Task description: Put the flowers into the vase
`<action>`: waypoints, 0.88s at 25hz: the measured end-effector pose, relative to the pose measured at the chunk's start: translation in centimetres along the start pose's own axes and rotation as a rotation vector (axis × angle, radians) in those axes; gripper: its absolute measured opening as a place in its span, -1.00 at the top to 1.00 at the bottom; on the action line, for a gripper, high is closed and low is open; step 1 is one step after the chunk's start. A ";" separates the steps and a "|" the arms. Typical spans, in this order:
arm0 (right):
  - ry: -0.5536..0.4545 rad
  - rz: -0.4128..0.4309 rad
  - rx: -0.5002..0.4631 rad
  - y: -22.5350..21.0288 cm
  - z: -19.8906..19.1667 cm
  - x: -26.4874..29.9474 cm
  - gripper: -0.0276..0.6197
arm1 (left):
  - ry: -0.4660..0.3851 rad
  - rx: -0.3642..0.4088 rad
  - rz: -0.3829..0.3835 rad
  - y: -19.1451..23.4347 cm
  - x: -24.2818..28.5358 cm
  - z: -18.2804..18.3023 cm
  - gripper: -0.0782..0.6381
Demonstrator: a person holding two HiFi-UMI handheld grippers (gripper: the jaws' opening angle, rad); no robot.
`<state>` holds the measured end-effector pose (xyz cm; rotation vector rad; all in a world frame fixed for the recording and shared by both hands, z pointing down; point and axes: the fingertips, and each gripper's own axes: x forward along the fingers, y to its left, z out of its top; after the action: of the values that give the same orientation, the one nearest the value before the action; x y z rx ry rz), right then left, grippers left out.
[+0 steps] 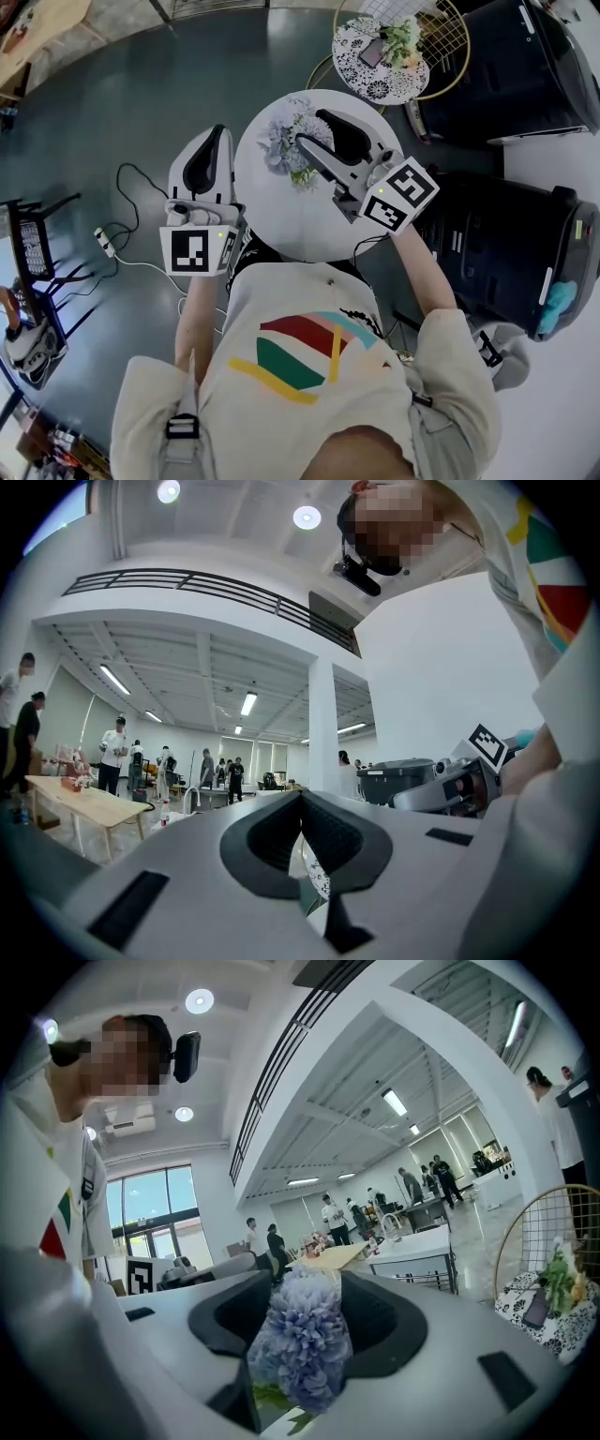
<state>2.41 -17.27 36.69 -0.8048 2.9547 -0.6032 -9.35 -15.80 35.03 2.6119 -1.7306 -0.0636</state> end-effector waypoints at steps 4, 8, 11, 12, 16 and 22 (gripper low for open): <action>-0.022 0.007 -0.027 0.5 0.9 -0.1 0.10 | -0.001 0.002 -0.002 0.0 0.2 0.1 0.77; -0.025 0.006 -0.041 0.7 1.4 -0.1 0.10 | -0.003 0.001 -0.010 0.0 0.3 0.1 0.77; -0.037 -0.001 -0.041 0.7 1.8 -0.3 0.10 | -0.003 0.001 -0.012 0.1 0.4 0.1 0.77; -0.042 -0.003 -0.041 0.7 2.0 -0.5 0.10 | -0.003 0.001 -0.011 0.1 0.4 0.1 0.77; -0.065 -0.003 -0.032 0.8 2.8 -1.0 0.10 | -0.005 0.002 -0.010 0.1 0.5 0.2 0.77; -0.141 -0.014 -0.040 1.3 5.4 -2.1 0.10 | -0.018 0.005 -0.011 0.1 0.5 0.7 0.77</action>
<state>4.23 -17.12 31.06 -0.8344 2.8441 -0.4679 -9.25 -16.26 34.27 2.6330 -1.7236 -0.0832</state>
